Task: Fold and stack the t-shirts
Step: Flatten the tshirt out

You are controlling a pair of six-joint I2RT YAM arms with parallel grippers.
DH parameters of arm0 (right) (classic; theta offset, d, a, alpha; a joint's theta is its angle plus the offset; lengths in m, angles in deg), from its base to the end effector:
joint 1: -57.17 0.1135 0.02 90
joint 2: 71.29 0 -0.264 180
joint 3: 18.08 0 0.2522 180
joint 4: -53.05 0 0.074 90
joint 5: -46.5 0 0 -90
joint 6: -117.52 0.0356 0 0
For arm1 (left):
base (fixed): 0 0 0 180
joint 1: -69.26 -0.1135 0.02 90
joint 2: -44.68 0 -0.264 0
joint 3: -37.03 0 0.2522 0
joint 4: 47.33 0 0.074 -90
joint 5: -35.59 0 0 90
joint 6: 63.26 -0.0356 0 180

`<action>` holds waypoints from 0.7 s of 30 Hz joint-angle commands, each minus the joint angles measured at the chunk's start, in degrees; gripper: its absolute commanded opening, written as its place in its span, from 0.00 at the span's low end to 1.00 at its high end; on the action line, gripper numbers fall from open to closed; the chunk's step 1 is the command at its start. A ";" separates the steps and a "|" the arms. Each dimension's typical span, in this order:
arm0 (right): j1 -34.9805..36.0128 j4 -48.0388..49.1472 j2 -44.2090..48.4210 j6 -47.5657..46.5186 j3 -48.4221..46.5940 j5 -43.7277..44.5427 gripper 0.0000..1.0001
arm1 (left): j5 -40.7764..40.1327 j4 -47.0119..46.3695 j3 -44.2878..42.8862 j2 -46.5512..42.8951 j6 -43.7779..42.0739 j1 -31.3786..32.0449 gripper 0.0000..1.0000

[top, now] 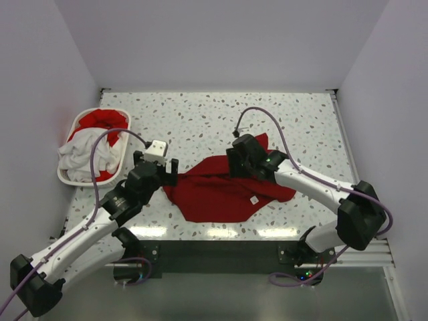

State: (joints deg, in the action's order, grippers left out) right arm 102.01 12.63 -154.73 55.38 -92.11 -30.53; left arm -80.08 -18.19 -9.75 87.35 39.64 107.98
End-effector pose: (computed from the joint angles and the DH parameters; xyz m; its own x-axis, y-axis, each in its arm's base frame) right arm 0.2246 0.2120 0.2515 -0.7522 -0.1057 -0.6504 -0.2635 0.9529 0.1498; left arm 0.1451 -0.0965 0.2656 -0.3793 0.0462 -0.9241 0.1773 0.9839 -0.0236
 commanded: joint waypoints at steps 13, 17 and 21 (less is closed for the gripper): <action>-5.38 -2.00 4.25 -7.29 7.00 1.27 0.72 | -0.17 8.44 2.07 4.79 21.36 0.30 1.00; -5.38 -1.82 5.04 -7.20 8.32 0.74 0.72 | 1.41 8.71 5.93 4.61 26.37 0.39 0.99; -5.38 -1.73 5.92 -7.20 9.56 1.18 0.72 | 2.81 7.48 9.10 5.22 30.68 0.30 0.97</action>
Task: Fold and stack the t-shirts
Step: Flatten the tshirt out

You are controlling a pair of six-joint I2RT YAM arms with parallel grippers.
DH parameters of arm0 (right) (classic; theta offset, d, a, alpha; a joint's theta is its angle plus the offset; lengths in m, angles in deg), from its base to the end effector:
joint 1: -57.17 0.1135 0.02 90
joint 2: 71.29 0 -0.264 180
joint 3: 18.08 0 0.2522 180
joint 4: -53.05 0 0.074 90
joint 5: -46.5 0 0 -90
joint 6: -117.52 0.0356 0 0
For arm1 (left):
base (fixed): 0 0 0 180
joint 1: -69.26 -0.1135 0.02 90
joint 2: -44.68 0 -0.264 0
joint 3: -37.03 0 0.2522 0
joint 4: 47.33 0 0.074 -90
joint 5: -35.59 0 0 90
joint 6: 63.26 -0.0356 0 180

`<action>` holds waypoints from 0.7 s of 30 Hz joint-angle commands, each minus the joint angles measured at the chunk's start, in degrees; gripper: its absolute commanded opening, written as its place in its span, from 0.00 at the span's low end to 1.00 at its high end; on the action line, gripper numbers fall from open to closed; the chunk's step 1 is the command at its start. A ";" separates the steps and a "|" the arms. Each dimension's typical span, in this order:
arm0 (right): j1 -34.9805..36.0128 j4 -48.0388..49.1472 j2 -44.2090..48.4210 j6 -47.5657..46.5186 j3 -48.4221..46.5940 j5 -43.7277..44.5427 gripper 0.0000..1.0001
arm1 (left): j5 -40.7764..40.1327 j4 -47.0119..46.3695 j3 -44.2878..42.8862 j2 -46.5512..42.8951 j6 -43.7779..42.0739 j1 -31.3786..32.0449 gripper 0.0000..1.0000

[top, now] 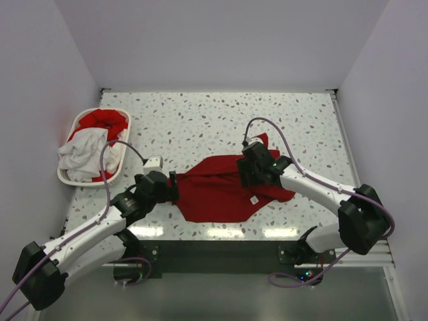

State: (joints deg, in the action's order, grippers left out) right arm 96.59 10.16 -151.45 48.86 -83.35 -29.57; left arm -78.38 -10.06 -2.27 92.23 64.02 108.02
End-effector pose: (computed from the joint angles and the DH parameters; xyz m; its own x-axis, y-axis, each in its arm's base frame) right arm 0.2190 0.1690 0.2170 -0.7969 -0.1979 -0.5707 -0.2439 0.9698 0.0043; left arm 0.1385 -0.0927 0.1961 -0.6548 -0.1841 -0.7331 -0.0584 0.9793 -0.1938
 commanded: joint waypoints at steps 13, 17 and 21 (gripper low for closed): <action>-1.18 2.23 1.59 -1.04 3.25 -1.71 0.72 | -6.26 -8.65 2.60 12.91 9.66 0.35 0.42; -1.63 1.79 0.71 0.10 4.13 -4.52 0.69 | -12.05 -7.52 -1.34 17.13 8.43 0.17 0.07; -1.54 1.44 0.36 2.30 6.15 -8.48 0.59 | -15.50 -7.33 -6.97 22.14 3.53 -4.20 0.00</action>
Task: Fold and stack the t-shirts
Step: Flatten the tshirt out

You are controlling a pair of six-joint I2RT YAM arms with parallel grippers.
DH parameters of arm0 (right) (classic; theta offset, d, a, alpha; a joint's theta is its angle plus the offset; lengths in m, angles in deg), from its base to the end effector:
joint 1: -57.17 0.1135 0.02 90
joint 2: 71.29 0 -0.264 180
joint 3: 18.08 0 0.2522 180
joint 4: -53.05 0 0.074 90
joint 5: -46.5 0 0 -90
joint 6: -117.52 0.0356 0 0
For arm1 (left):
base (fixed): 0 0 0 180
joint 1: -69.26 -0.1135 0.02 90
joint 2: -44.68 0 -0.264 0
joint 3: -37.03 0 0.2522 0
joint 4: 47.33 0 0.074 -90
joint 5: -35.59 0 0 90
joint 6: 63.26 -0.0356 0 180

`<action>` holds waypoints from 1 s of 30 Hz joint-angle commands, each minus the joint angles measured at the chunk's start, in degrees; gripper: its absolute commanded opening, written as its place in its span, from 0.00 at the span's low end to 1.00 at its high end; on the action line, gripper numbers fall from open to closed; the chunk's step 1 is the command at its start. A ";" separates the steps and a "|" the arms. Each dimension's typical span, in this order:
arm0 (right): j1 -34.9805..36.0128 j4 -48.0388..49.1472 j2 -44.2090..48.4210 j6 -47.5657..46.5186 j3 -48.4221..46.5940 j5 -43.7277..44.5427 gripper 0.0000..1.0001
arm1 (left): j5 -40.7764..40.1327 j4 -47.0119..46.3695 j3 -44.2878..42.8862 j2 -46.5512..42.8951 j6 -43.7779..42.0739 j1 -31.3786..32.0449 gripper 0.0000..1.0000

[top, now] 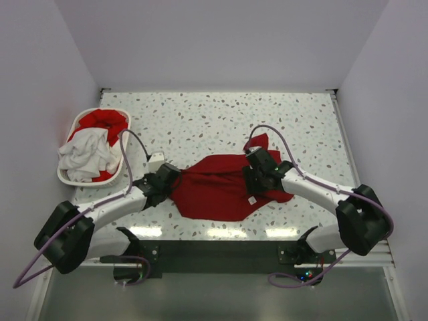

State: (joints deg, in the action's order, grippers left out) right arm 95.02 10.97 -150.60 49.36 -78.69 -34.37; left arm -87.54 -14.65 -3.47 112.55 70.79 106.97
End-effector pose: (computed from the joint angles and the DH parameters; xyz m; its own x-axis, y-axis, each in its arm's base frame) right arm 0.2113 0.1570 0.1968 -0.8423 -0.1894 -0.5046 -0.2492 0.9670 0.0531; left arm 0.1672 -0.1047 0.1522 -0.6987 -0.1958 -0.6881 -0.2636 0.9646 -0.0068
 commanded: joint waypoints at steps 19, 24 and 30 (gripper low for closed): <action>17.70 -1.55 3.19 11.65 -0.94 -4.67 0.32 | -5.72 -30.60 -29.85 22.29 -46.68 -10.20 0.14; 17.53 -11.30 7.06 7.69 -5.00 3.78 0.45 | -3.45 -27.98 -34.69 21.43 -46.18 -10.03 0.71; 17.52 -16.94 10.05 8.56 -3.25 8.01 0.53 | 0.86 -16.75 -31.54 9.83 -34.24 -8.72 0.95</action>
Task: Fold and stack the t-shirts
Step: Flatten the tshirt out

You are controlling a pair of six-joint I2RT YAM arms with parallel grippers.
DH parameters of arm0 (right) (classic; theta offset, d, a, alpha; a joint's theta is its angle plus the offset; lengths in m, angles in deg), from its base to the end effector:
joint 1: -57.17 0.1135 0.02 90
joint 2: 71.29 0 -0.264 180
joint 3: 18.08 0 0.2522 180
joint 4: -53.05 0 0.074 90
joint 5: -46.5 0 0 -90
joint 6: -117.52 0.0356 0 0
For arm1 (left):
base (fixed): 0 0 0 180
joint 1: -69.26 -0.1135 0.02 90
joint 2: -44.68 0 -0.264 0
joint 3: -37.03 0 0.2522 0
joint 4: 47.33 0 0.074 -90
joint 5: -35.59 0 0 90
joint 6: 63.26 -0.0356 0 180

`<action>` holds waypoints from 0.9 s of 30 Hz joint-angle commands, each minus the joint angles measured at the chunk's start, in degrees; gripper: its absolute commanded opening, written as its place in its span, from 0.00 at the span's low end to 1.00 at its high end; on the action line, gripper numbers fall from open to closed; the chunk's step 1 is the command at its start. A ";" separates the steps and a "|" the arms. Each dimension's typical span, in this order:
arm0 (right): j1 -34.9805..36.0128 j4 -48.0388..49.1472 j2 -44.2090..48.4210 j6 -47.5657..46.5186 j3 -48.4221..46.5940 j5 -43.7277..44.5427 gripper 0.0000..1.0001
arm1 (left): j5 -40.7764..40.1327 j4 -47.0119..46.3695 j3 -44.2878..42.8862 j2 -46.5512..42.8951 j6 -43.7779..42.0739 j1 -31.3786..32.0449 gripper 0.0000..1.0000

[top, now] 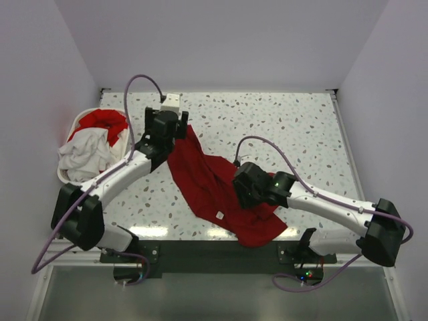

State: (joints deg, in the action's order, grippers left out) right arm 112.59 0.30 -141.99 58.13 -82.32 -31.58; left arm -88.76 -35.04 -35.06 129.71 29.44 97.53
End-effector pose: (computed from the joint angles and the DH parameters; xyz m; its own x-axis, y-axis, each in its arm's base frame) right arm 0.1417 0.1926 0.2408 -0.7993 -0.2816 -0.5309 -0.3934 0.9130 0.1079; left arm 0.3058 -0.1417 0.2760 -0.3722 0.1560 -0.9149 -0.0761 0.9773 0.1976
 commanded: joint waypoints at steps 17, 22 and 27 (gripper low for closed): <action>-6.46 -5.76 0.30 -1.52 3.98 4.87 0.59 | 7.43 18.79 14.20 -15.16 24.17 9.25 0.95; -6.81 -3.56 -1.28 -1.87 5.21 2.41 0.59 | 12.99 15.02 20.08 -13.50 28.50 10.05 0.95; -7.43 -2.33 -2.34 -2.57 5.74 1.17 0.39 | 15.27 13.17 22.29 -11.30 31.05 10.14 0.88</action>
State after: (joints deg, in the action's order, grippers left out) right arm 105.64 -4.35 -143.89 56.27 -76.61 -29.22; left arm -76.15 -18.17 -13.51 117.63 56.63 107.54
